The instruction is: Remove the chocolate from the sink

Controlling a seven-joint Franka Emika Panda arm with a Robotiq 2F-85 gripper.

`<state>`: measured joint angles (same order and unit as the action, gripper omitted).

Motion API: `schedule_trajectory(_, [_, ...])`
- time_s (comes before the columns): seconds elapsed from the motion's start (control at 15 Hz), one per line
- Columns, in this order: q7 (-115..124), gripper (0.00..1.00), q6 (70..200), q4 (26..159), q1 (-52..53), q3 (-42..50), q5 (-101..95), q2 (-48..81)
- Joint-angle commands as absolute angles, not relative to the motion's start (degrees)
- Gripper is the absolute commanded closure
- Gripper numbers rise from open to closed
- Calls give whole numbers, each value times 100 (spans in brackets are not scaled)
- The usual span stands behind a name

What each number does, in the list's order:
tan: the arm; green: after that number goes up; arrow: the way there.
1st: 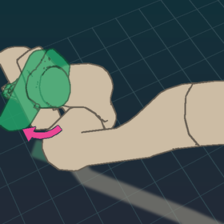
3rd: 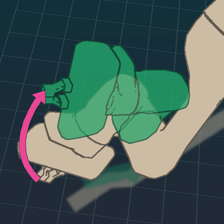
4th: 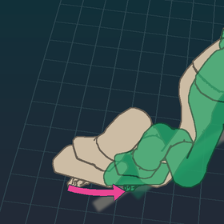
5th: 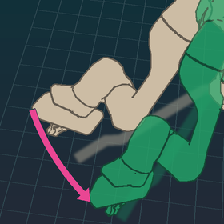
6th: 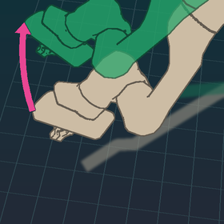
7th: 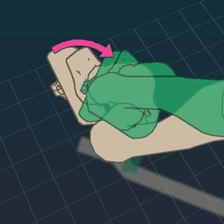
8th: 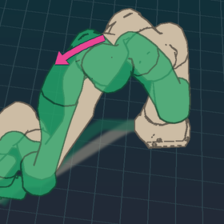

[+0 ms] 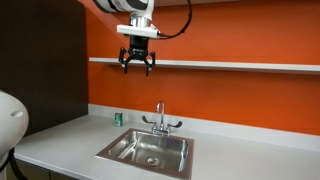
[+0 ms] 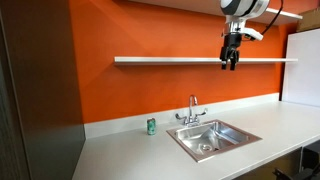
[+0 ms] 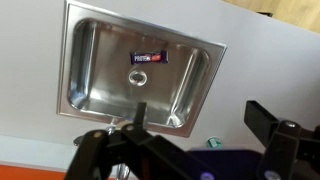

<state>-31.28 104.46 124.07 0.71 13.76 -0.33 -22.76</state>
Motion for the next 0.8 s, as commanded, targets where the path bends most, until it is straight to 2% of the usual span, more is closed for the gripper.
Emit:
schedule_trajectory(0.0, [-3246, 0, 10164, 12209, 109, 1191, 45, -2145])
schedule_trajectory(0.73, [-1520, 0, 9849, 12153, -4, 777, 21, -1619])
